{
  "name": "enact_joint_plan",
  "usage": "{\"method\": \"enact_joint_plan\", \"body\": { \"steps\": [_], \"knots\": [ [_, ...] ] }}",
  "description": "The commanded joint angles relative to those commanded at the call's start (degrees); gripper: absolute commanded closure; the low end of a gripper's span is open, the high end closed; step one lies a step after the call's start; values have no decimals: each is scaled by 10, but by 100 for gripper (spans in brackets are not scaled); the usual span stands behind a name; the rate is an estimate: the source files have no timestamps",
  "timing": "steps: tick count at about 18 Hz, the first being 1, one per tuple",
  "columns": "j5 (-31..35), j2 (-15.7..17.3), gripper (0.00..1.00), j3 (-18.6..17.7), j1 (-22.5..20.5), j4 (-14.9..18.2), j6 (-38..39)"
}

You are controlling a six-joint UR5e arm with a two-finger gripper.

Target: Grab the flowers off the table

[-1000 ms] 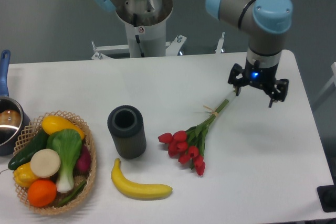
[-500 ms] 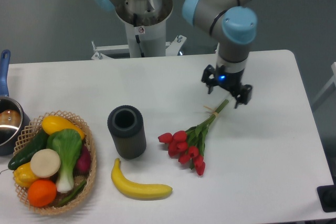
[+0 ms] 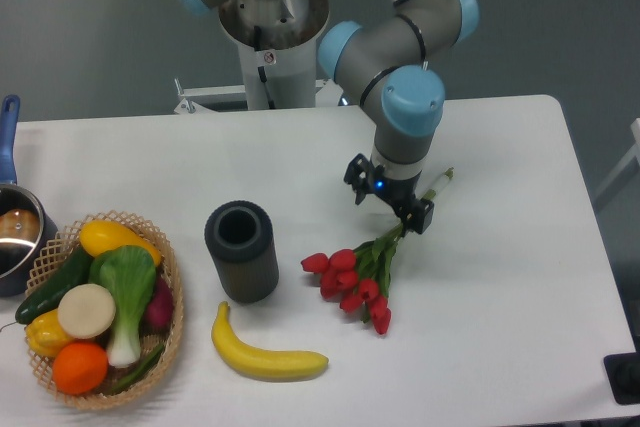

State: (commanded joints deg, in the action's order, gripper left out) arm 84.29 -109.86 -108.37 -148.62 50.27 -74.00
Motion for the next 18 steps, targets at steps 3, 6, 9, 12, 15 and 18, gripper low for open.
{"method": "enact_joint_plan", "body": {
  "steps": [3, 6, 9, 12, 15, 18],
  "knots": [
    [-4, -16, 0, 8, 1, -28, -1],
    [-4, -29, 0, 18, 1, -31, 1],
    [-4, -47, 0, 26, 1, -32, 0],
    [-2, -52, 43, 26, 4, -31, 24],
    [0, -48, 100, 20, 7, -31, 56],
    [2, -30, 100, 22, 6, -28, 71]
  ]
}}
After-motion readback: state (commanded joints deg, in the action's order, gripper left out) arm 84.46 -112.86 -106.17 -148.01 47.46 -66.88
